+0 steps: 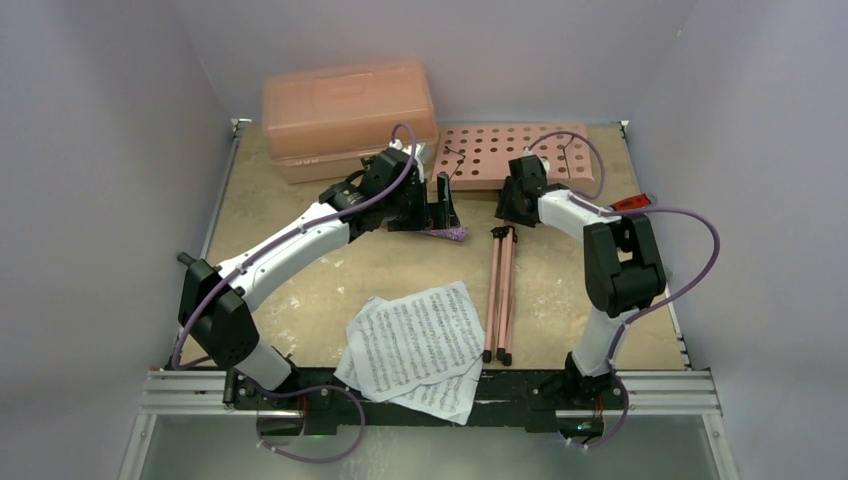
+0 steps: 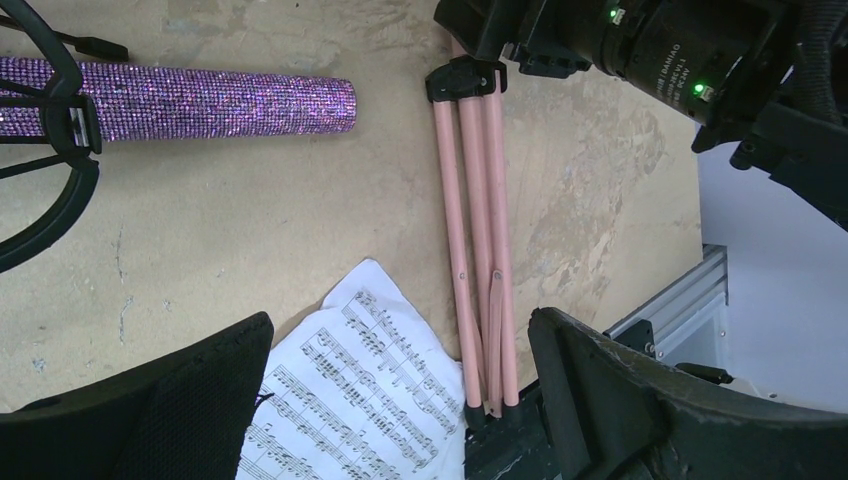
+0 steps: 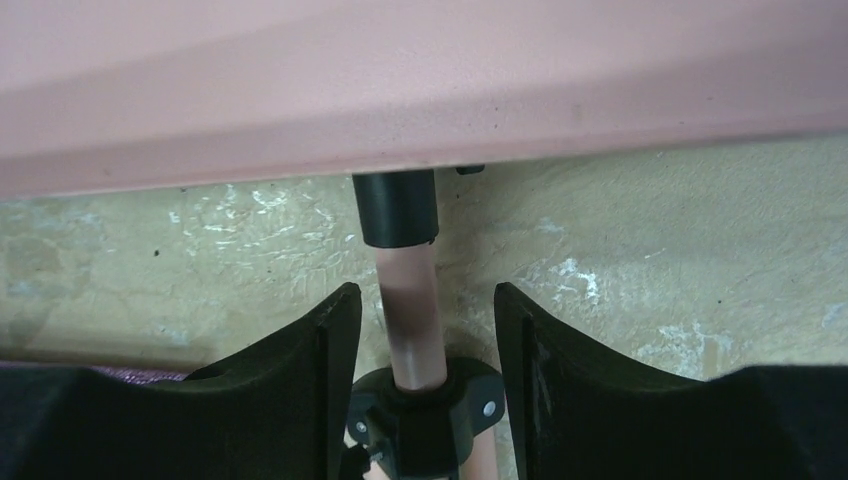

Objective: Set up the instrument practice props

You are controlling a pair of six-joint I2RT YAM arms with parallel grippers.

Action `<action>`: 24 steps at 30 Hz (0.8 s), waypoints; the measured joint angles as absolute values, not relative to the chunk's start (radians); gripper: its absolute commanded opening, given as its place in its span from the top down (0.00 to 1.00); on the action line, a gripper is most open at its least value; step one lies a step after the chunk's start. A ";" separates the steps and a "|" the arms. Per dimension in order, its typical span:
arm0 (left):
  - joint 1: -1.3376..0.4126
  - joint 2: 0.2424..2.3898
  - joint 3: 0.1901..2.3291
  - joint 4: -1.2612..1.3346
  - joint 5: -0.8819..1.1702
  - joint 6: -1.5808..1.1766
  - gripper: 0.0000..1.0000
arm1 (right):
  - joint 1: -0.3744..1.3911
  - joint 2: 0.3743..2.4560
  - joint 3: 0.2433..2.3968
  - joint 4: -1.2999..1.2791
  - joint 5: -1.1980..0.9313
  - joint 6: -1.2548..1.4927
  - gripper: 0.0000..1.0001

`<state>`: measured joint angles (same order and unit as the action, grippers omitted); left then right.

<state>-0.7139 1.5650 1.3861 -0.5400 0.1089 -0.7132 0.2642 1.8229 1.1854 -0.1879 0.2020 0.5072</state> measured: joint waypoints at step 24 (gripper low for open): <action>-0.714 1.569 1.386 -0.503 0.130 -0.716 0.02 | 0.281 1.940 1.244 -0.125 0.220 0.469 1.00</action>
